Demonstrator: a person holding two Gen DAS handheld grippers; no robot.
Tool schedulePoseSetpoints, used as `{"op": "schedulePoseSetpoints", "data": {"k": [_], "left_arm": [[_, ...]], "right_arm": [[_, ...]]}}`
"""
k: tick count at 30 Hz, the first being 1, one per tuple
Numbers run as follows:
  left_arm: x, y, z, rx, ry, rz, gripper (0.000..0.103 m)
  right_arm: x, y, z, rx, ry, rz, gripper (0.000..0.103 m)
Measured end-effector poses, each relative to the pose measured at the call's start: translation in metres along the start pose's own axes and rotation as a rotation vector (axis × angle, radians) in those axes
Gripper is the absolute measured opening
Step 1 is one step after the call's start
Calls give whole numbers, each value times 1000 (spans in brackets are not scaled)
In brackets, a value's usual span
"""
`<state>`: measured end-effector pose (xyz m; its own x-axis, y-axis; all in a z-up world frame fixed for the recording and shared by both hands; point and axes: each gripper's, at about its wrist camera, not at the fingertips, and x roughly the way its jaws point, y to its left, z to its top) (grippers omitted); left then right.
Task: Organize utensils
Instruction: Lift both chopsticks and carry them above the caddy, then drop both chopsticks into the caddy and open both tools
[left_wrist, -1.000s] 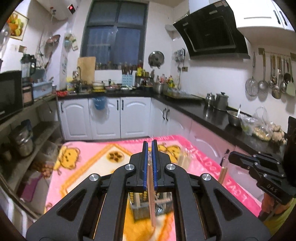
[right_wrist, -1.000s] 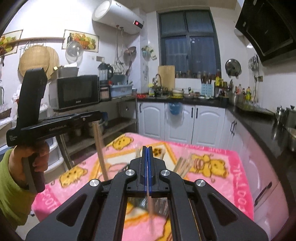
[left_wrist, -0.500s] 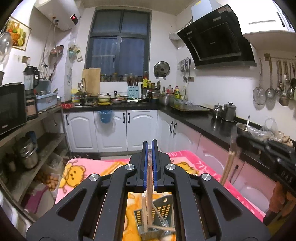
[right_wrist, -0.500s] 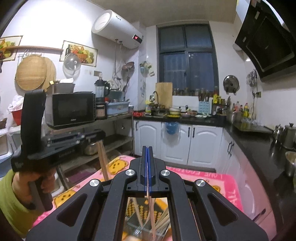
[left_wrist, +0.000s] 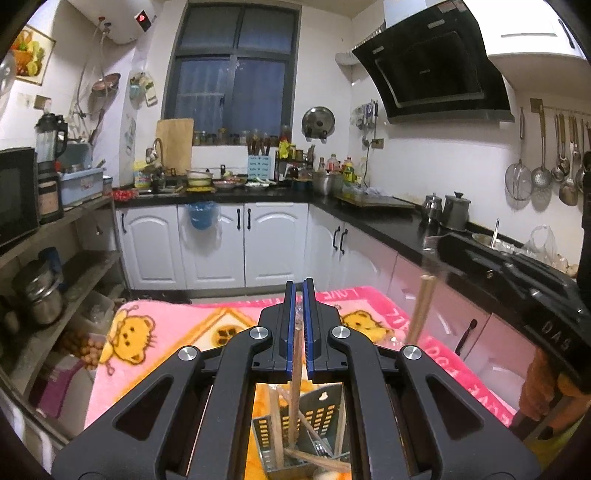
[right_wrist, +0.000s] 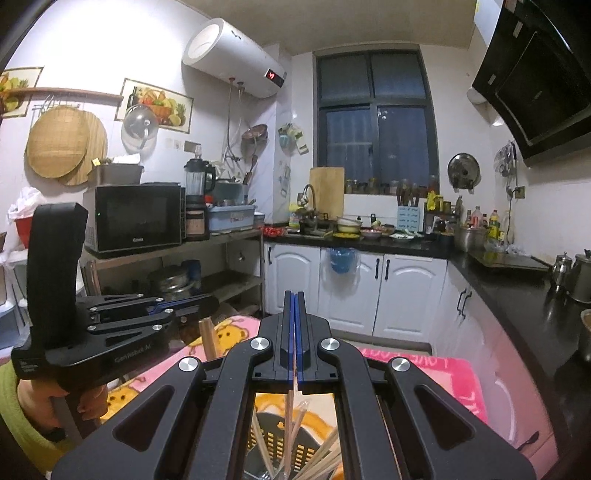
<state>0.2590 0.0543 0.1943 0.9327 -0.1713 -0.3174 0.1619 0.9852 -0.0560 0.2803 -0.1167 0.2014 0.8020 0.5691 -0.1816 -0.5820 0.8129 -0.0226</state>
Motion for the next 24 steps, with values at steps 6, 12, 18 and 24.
{"op": "schedulePoseSetpoints", "data": {"k": [6,12,18,24], "left_arm": [[12,1,-16,0,40,-7,2],[20,4,-32,-2,74,-7,2],[29,10,-51,-21,115,-3,2],[29,16,-64,-45,141,-5,2]], "right_arm": [[16,1,-17,9,32,-8,1],[27,-1,-32,30,67,-10,1],[33,-7,-55,72,130,-26,1],[33,-11,-74,101,185,-37,1]]}}
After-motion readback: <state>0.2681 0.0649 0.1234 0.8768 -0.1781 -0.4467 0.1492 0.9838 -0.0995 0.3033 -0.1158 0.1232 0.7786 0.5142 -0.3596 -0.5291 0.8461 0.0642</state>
